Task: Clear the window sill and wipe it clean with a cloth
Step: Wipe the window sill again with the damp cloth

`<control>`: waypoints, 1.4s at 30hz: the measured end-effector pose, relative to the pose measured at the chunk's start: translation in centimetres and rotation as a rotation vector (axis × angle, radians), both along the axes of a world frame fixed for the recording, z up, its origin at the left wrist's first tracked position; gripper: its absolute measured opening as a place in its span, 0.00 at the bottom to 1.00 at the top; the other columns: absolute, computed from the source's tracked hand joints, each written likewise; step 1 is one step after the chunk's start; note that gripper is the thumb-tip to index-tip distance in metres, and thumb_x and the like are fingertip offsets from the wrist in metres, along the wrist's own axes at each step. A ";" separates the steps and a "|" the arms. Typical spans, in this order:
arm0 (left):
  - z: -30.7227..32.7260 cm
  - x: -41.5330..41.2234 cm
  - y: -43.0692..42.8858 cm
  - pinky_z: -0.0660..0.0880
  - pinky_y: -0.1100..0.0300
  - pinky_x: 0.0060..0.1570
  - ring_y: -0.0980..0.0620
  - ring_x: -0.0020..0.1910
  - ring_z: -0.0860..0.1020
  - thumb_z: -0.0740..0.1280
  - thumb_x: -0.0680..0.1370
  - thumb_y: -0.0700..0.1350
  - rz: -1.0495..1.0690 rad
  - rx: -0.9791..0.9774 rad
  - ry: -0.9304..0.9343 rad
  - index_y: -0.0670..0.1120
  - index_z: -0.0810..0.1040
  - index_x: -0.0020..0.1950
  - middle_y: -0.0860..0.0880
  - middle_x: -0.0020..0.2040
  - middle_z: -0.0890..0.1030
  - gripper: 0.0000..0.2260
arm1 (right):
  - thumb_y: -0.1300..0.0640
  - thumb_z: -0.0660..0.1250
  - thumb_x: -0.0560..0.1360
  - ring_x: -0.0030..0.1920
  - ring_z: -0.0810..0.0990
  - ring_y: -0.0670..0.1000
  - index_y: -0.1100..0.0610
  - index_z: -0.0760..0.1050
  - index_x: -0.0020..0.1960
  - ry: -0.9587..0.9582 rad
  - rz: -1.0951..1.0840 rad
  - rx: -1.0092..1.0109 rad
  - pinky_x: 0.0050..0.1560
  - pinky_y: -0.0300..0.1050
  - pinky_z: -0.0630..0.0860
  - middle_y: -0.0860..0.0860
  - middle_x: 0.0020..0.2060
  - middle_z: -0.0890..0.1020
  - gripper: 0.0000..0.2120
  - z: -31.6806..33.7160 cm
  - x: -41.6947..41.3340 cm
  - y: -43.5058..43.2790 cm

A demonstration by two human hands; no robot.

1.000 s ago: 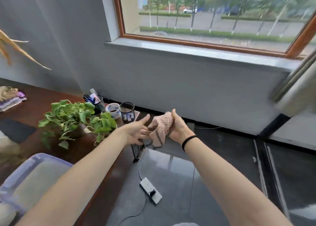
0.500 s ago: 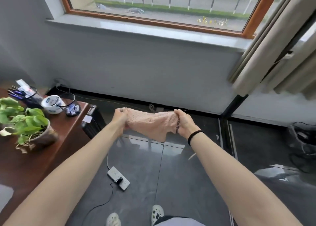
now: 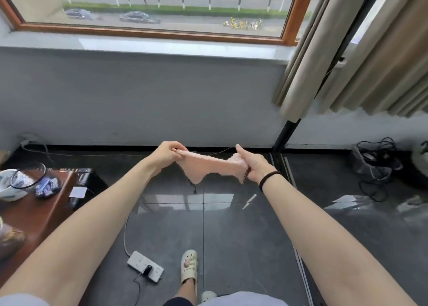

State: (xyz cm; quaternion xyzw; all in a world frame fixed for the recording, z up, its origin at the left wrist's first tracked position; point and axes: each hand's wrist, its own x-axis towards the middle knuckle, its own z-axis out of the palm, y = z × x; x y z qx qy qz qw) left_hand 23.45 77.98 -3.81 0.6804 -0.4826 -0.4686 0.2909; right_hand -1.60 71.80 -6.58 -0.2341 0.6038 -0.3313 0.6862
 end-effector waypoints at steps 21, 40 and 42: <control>2.3 15.3 -18.7 0.69 0.61 0.46 0.51 0.45 0.76 0.69 0.73 0.38 0.069 -0.178 -0.205 0.42 0.82 0.46 0.46 0.44 0.81 0.04 | 0.59 0.72 0.69 0.45 0.77 0.49 0.59 0.82 0.45 0.797 0.298 -0.573 0.46 0.39 0.71 0.51 0.41 0.81 0.06 5.9 12.7 -17.0; 3.4 13.0 -45.0 0.71 0.60 0.38 0.49 0.43 0.77 0.66 0.74 0.45 0.435 -0.185 -0.106 0.45 0.77 0.43 0.49 0.43 0.80 0.05 | 0.50 0.68 0.75 0.33 0.76 0.53 0.58 0.70 0.40 0.234 0.247 -0.411 0.33 0.46 0.77 0.55 0.35 0.75 0.13 5.1 20.7 -42.6; 3.6 10.4 -47.7 0.74 0.59 0.38 0.49 0.44 0.79 0.65 0.77 0.46 0.311 -0.170 0.019 0.46 0.76 0.45 0.49 0.44 0.80 0.04 | 0.49 0.66 0.76 0.32 0.78 0.53 0.61 0.73 0.45 0.157 0.293 -0.419 0.36 0.45 0.78 0.57 0.36 0.78 0.14 6.1 21.5 -44.1</control>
